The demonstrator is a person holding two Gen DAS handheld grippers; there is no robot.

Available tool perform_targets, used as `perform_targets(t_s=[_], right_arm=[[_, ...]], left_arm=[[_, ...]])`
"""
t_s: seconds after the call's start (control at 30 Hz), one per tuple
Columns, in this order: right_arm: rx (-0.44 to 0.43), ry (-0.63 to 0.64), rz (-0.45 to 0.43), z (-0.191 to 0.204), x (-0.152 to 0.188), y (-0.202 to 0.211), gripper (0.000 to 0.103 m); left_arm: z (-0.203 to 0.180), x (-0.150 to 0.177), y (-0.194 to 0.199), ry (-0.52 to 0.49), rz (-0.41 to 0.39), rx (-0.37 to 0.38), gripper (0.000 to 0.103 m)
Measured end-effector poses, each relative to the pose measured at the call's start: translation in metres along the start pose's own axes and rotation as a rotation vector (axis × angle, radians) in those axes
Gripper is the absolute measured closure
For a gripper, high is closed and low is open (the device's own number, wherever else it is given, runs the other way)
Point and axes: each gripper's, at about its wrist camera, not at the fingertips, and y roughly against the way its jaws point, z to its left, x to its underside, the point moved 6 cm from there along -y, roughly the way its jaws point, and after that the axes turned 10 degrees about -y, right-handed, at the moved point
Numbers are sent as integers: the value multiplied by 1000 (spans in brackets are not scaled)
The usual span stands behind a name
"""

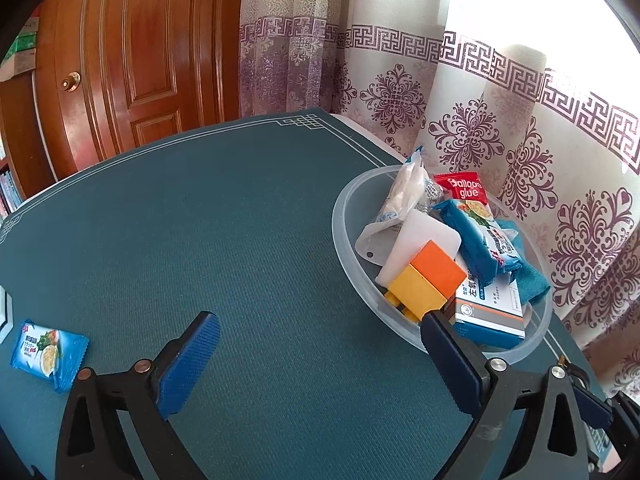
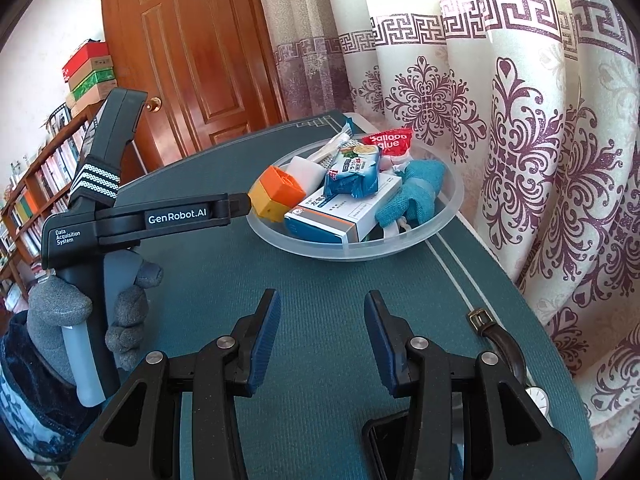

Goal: Organize objects
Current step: 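Withdraw both tools from the bowl toward the remaining cracker packet and sponge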

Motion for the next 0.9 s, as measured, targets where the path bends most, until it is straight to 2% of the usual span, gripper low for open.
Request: perform_targets(t_s=[0.23,0.5,0.57,0.77,0.9], right_arm=[[-16,8,12,10,6,2,57],[-66,22,59,29,17,-2,48],[-81,25,73,36,20,-4,43],[-122,52,124,56,29,-11,41],[-146,69,159,71,33,-17,40]], left_arm=[[15,17,16,13,-2,-40,1],[38,32,30,18,-6,-102,1],[46,35,36,29,-8,-120,1],[71,45,50,33,-6,-219,1],[82,54,58,32,-8,-246,1]])
